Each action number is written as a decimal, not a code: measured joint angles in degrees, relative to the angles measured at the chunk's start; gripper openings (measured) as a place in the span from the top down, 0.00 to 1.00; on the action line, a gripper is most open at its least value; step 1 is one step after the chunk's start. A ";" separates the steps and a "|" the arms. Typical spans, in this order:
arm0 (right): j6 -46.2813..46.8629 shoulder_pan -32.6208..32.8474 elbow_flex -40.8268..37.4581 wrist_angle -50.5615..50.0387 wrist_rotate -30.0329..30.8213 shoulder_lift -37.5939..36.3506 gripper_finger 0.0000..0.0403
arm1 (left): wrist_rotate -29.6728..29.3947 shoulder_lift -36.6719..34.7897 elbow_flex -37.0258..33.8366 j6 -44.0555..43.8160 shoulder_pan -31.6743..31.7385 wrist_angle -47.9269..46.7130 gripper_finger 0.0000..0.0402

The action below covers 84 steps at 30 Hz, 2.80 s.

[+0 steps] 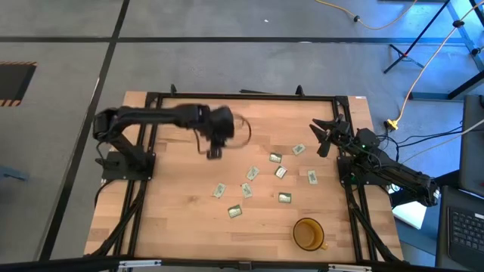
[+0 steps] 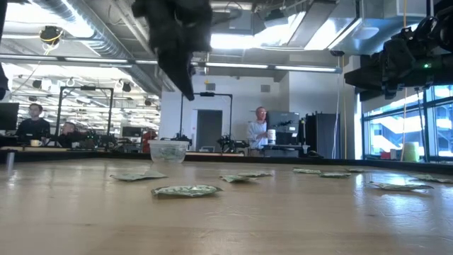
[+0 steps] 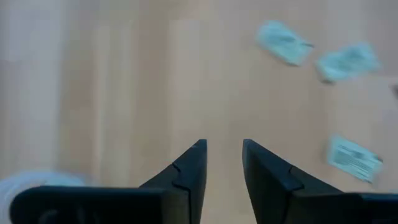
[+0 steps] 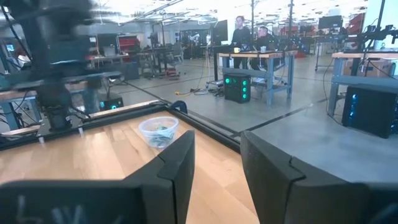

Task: Pick and place Stevia / Truvia into bins
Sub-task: Put the stevia packet into the transparent container

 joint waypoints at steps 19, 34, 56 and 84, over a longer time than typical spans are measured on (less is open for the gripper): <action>4.69 0.00 -0.01 -0.65 -0.13 0.00 0.67 | -7.10 11.91 -0.06 -14.58 -22.67 0.49 0.77; 5.77 0.01 0.00 -3.04 -0.66 0.01 0.67 | -3.20 19.01 -0.06 -13.14 -20.88 -0.34 0.78; 5.67 -0.01 -0.02 -3.02 -0.66 0.01 0.67 | -1.22 22.41 0.11 -11.97 -20.80 -1.26 0.96; 5.67 0.00 -0.01 -2.98 -0.66 0.01 0.67 | -16.78 -3.65 -0.17 -10.78 12.29 -5.29 0.99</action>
